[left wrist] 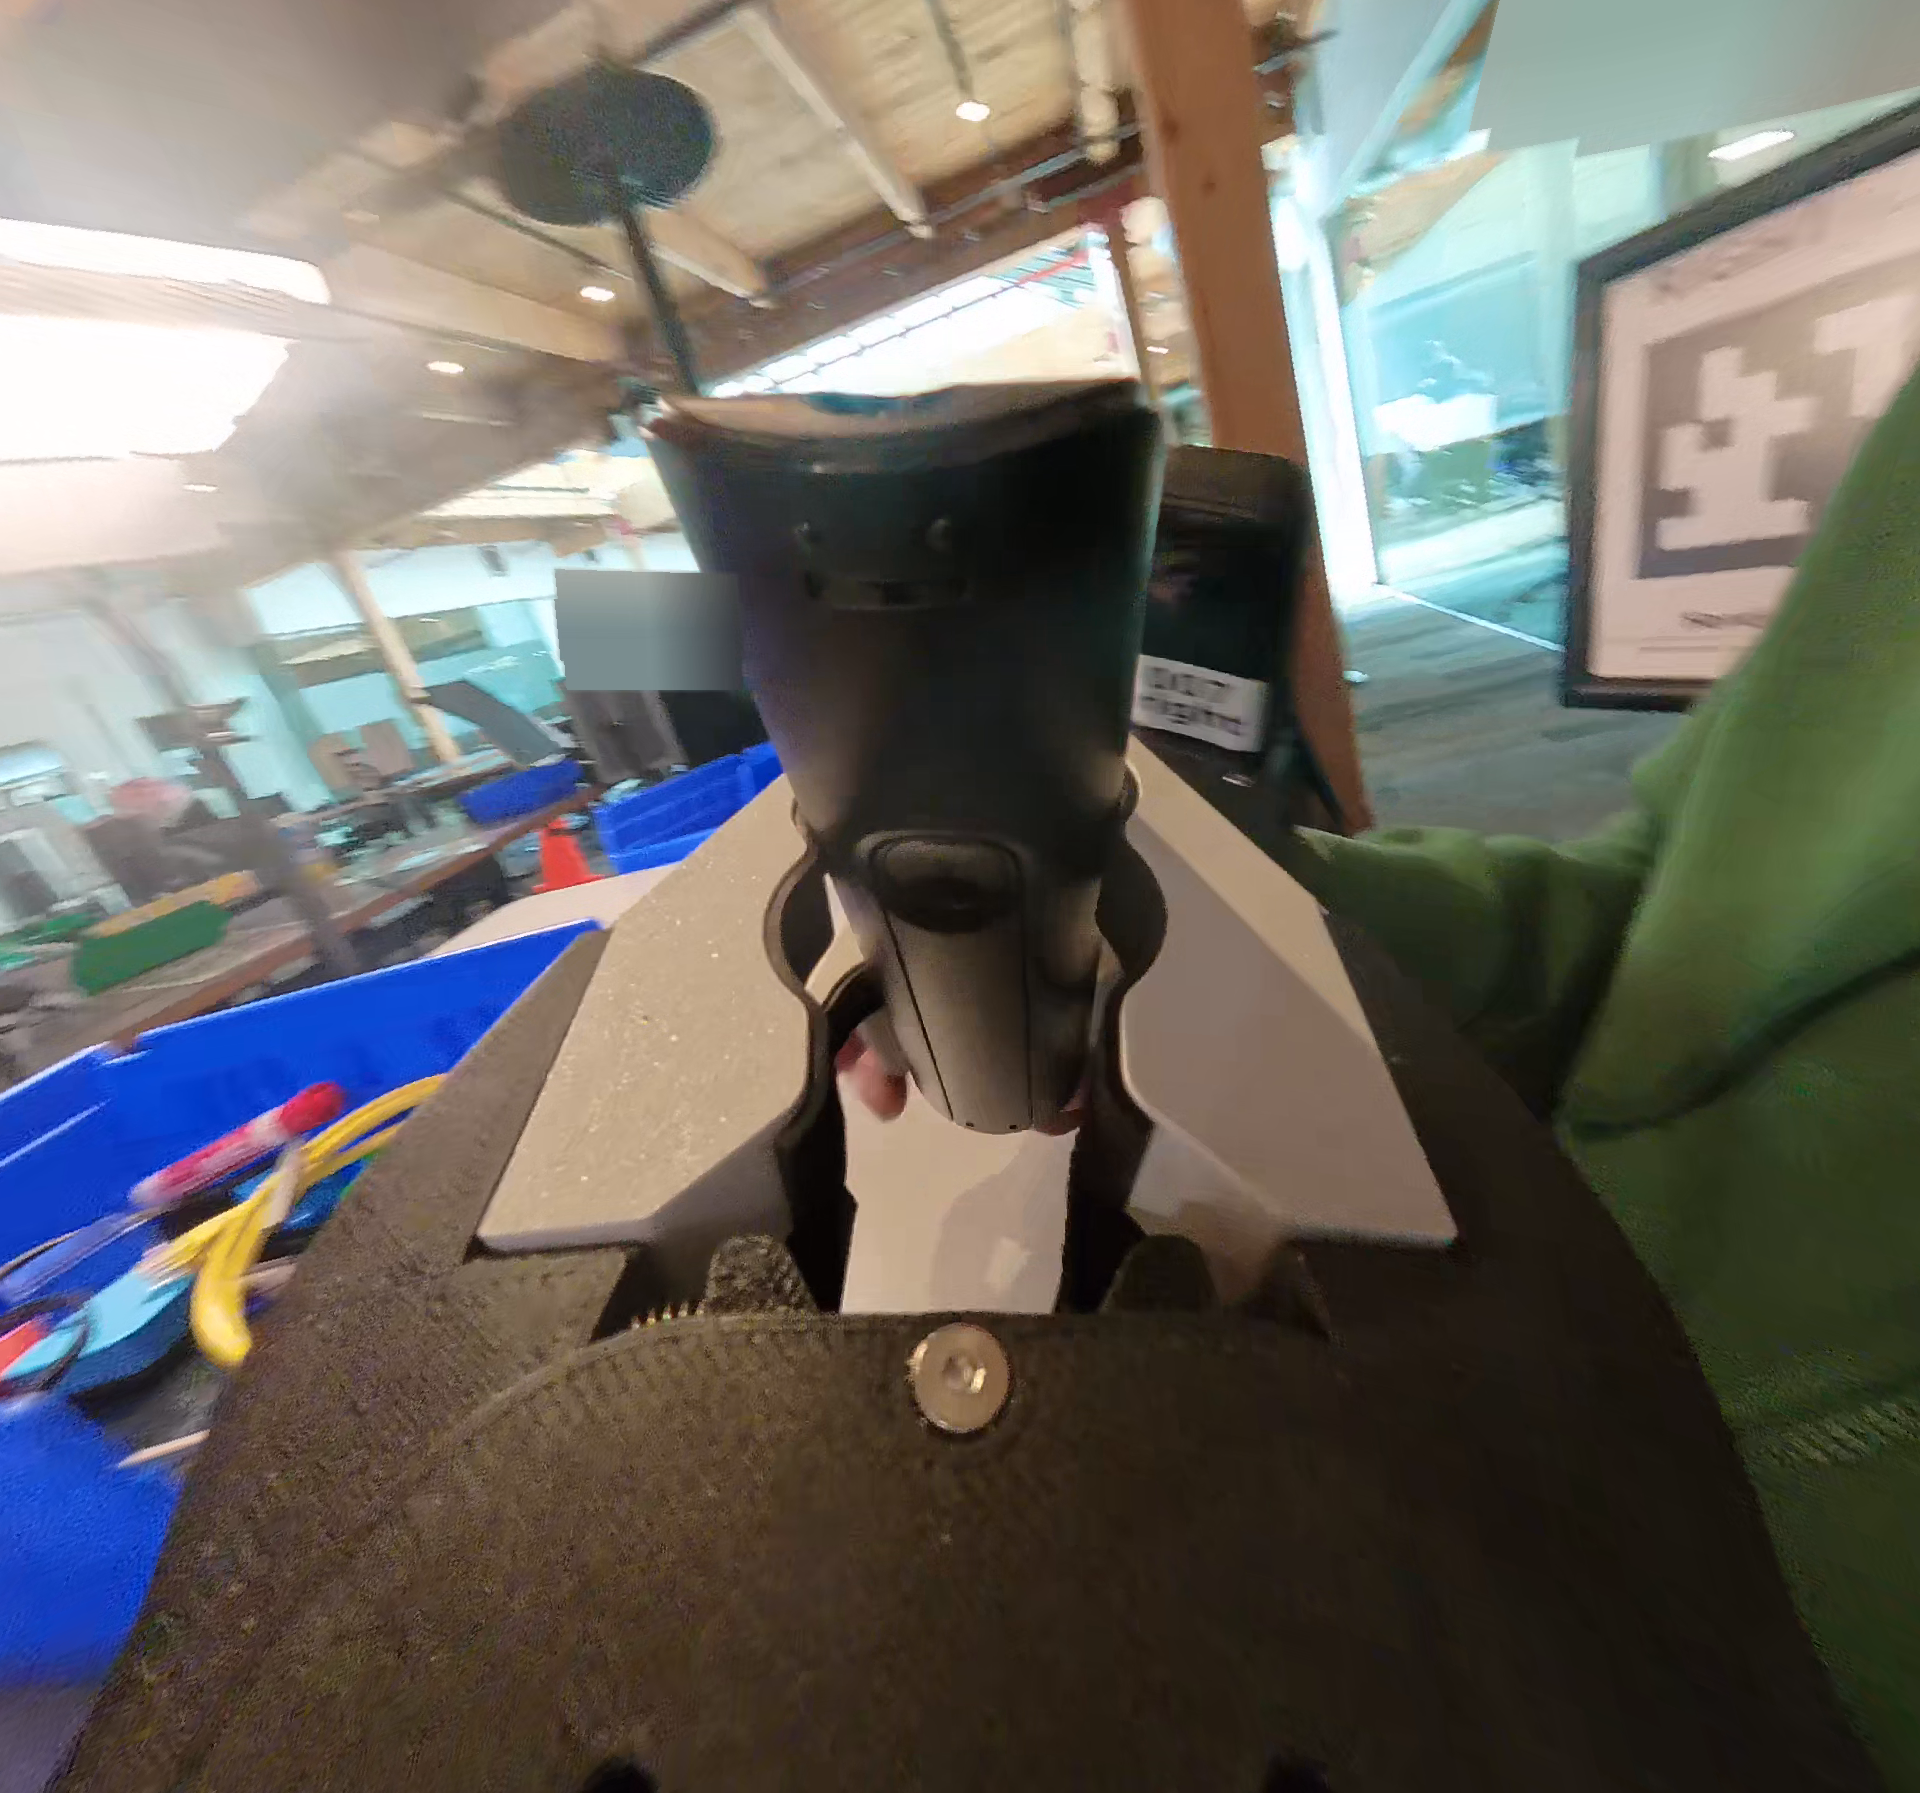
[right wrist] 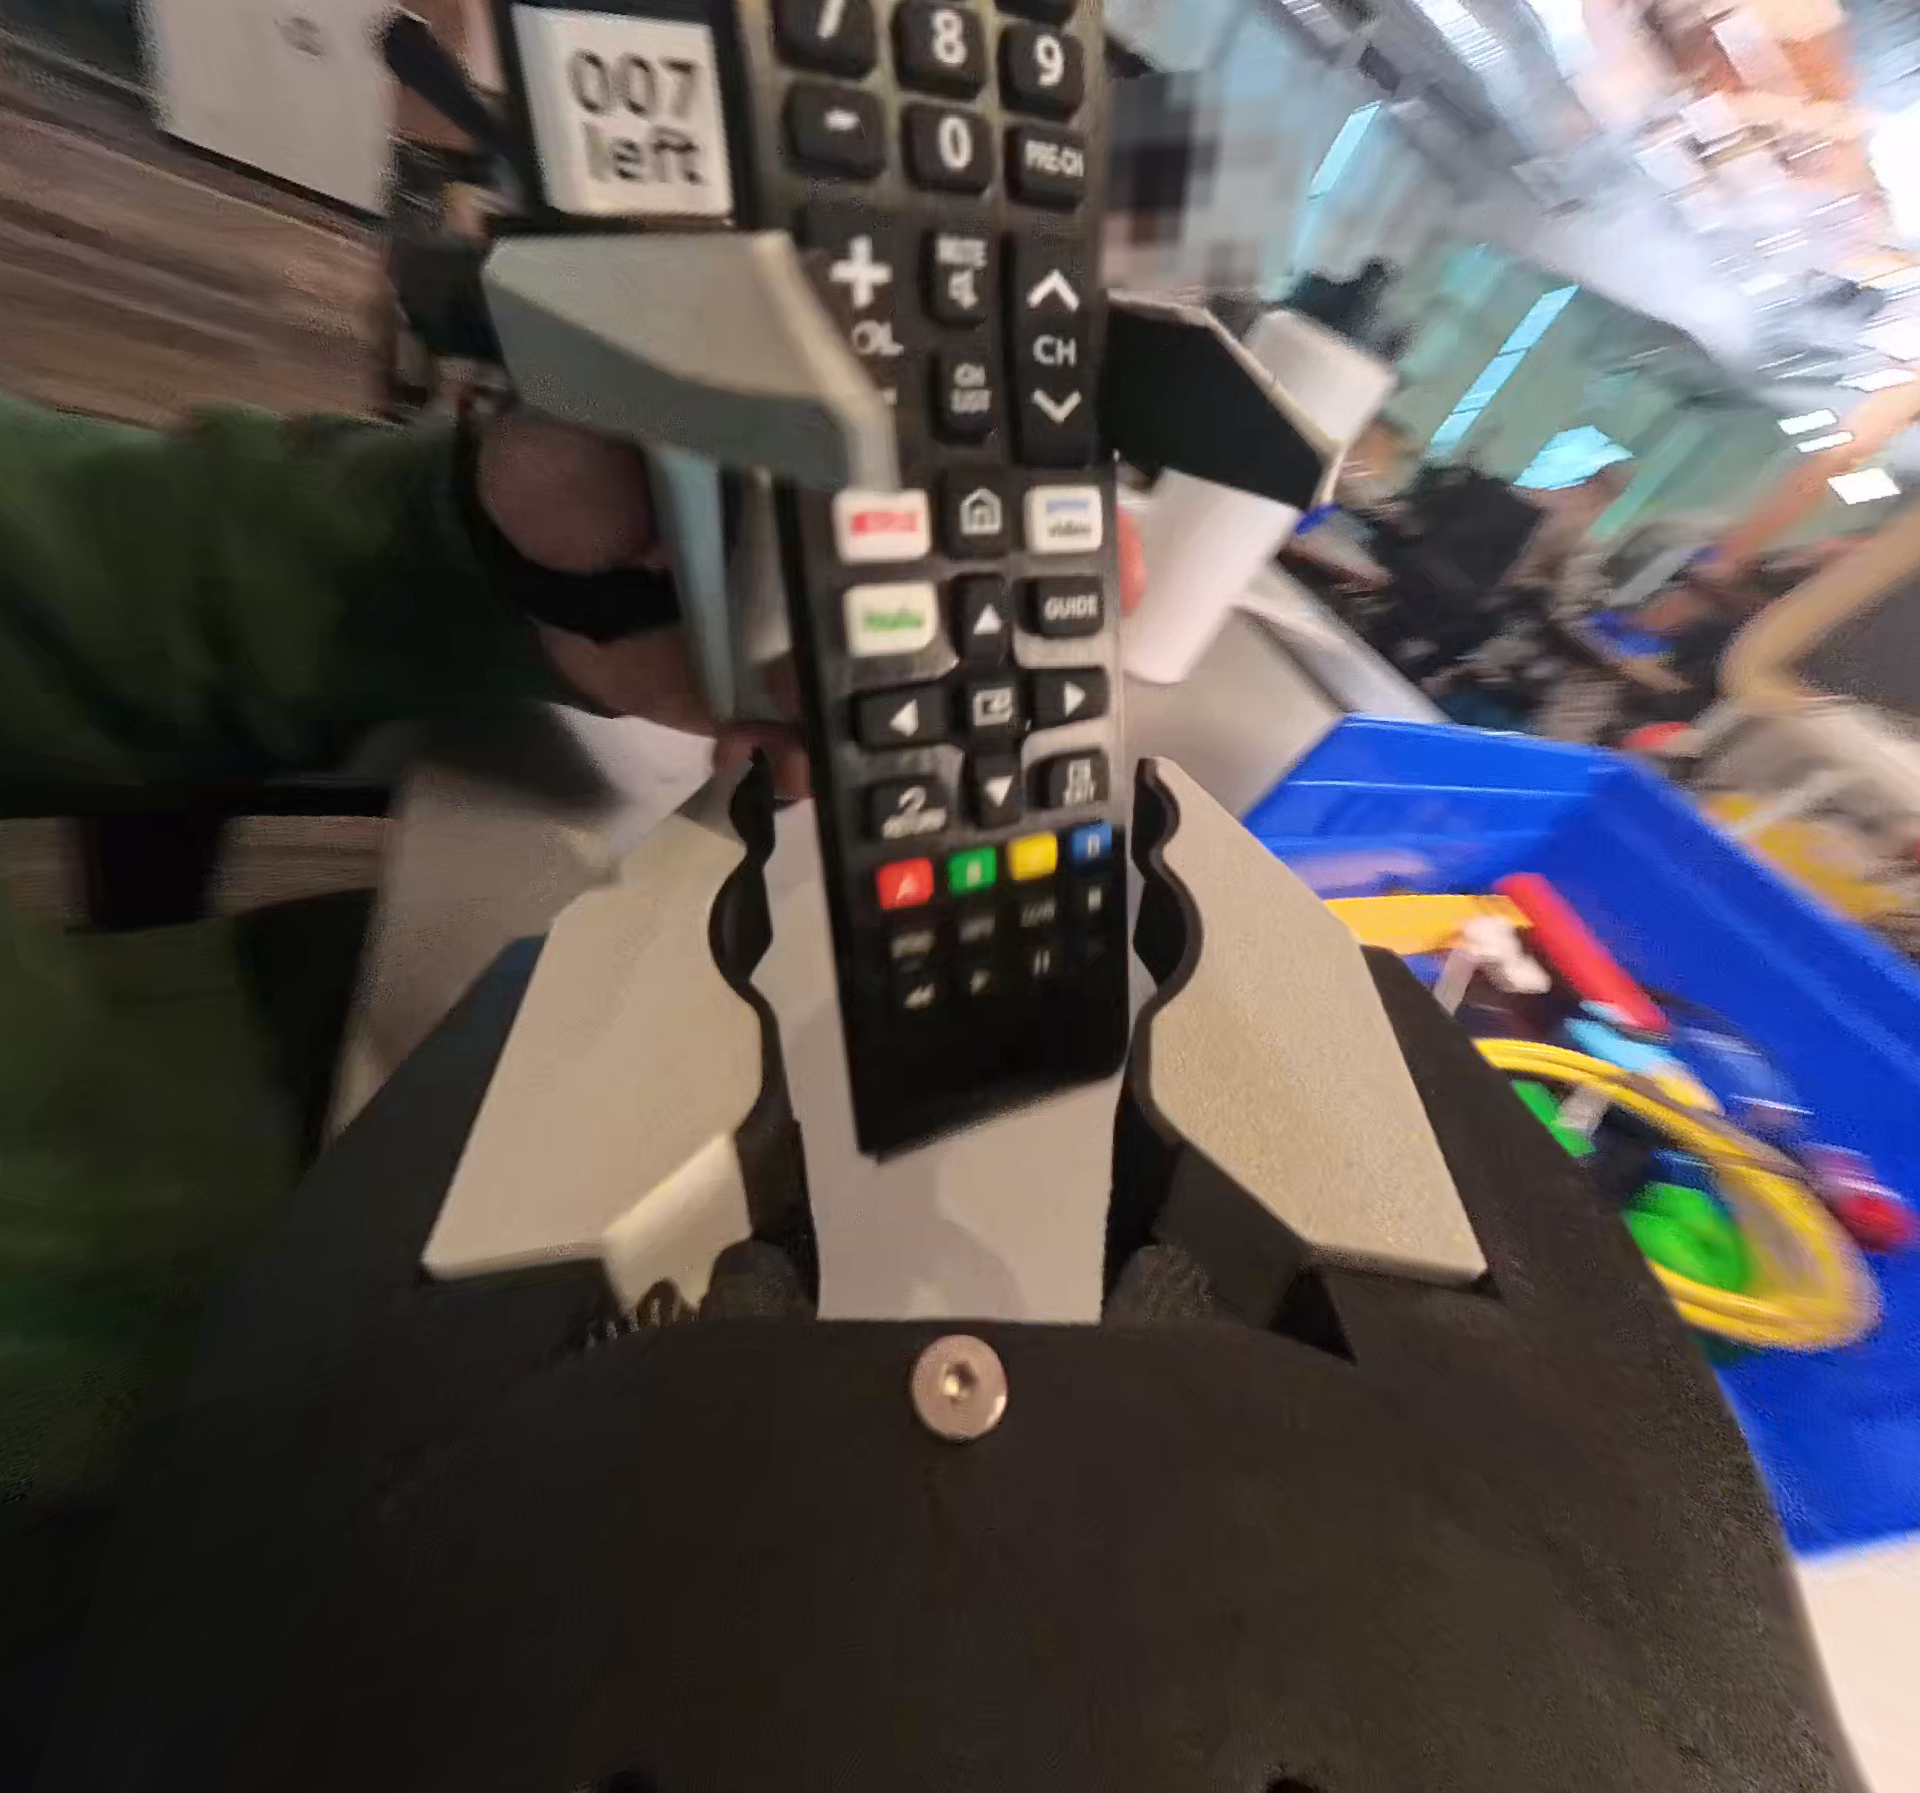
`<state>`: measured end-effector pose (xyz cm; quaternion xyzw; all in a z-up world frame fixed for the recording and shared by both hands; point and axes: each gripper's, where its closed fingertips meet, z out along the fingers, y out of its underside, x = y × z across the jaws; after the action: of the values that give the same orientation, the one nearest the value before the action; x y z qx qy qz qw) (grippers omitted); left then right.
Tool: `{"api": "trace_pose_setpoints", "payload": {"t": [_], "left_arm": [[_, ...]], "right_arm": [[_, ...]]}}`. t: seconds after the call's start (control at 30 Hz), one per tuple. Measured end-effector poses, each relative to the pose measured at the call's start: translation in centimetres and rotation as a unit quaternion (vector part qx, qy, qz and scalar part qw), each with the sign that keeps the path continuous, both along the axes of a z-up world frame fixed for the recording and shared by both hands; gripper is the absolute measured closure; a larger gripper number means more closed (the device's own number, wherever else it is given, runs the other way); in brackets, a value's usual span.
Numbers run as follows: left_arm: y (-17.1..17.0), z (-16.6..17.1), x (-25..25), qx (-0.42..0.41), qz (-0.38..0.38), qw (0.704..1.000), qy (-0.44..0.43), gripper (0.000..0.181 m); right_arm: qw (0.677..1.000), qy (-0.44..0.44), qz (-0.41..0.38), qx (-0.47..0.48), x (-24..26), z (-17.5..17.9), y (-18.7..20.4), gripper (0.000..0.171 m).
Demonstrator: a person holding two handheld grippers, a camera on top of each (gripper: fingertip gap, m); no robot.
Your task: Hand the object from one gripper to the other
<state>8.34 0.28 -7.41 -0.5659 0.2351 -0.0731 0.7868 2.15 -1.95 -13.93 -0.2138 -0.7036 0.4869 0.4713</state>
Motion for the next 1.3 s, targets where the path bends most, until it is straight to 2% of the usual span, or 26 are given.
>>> {"api": "trace_pose_setpoints", "payload": {"t": [0.13, 0.27, 0.43, 0.53, 0.57, 0.6, 0.67, 0.77, 0.87, 1.0, 1.07, 1.1, 1.17, 1.3], "left_arm": [[0.6, 1.0, -3.8, 0.01, 0.083, 0.995, -0.06, 0.132], [0.5, 1.4, -5.9, 0.006, 0.092, 0.986, -0.14, 0.132], [0.7, 1.7, -5.4, 0.011, 0.068, 0.982, -0.179, 0.132], [1.3, 1.3, -4.1, 0.002, 0.052, 0.985, -0.167, 0.132], [1.4, 1.2, -3.6, 0.0, 0.046, 0.986, -0.163, 0.131], [1.5, 1.1, -3.5, 0.002, 0.045, 0.986, -0.161, 0.131], [1.4, 1.0, -3.2, -0.002, 0.039, 0.988, -0.153, 0.13], [1.1, 1.1, -2.9, 0.005, 0.029, 0.989, -0.143, 0.128], [0.6, 1.5, -2.5, 0.018, 0.016, 0.991, -0.13, 0.125], [0.1, 1.7, -2.0, 0.021, -0.006, 0.992, -0.127, 0.127], [-0.2, 1.5, -1.0, 0.013, -0.034, 0.993, -0.113, 0.134], [-0.4, 1.3, -0.5, 0.011, -0.046, 0.994, -0.101, 0.147], [-0.4, 1.2, -0.4, 0.01, -0.034, 0.997, -0.076, 0.15], [0.6, 0.7, -2.6, -0.008, 0.034, 0.996, -0.083, 0.159]], "right_arm": [[0.98, 0.131, -0.116, 0.091, -0.8, 2.3, 2.5, 0.099], [0.944, 0.223, -0.174, 0.172, -0.3, 3.9, 2.6, 0.1], [0.906, 0.258, -0.22, 0.252, -0.6, 3.8, 2.5, 0.112], [0.884, 0.259, -0.256, 0.295, -1.0, 3.5, 3.2, 0.127], [0.882, 0.258, -0.265, 0.291, -1.0, 3.6, 3.4, 0.136], [0.886, 0.258, -0.27, 0.274, -0.9, 4.0, 3.7, 0.141], [0.916, 0.23, -0.245, 0.219, -0.8, 3.9, 3.8, 0.147], [0.964, 0.169, -0.172, 0.115, -0.6, 3.4, 3.2, 0.147], [0.992, 0.097, -0.083, 0.006, 0.0, 3.1, 2.1, 0.148], [0.996, 0.002, 0.05, -0.076, 1.6, 2.3, -0.7, 0.148], [0.991, -0.027, 0.09, -0.091, 2.2, 1.9, -1.7, 0.147], [0.99, -0.032, 0.095, -0.095, 2.3, 1.8, -1.8, 0.147], [0.993, -0.018, 0.075, -0.088, 1.9, 1.9, -1.3, 0.147], [0.995, 0.087, -0.04, -0.024, 0.4, 3.0, 1.1, 0.13]]}}
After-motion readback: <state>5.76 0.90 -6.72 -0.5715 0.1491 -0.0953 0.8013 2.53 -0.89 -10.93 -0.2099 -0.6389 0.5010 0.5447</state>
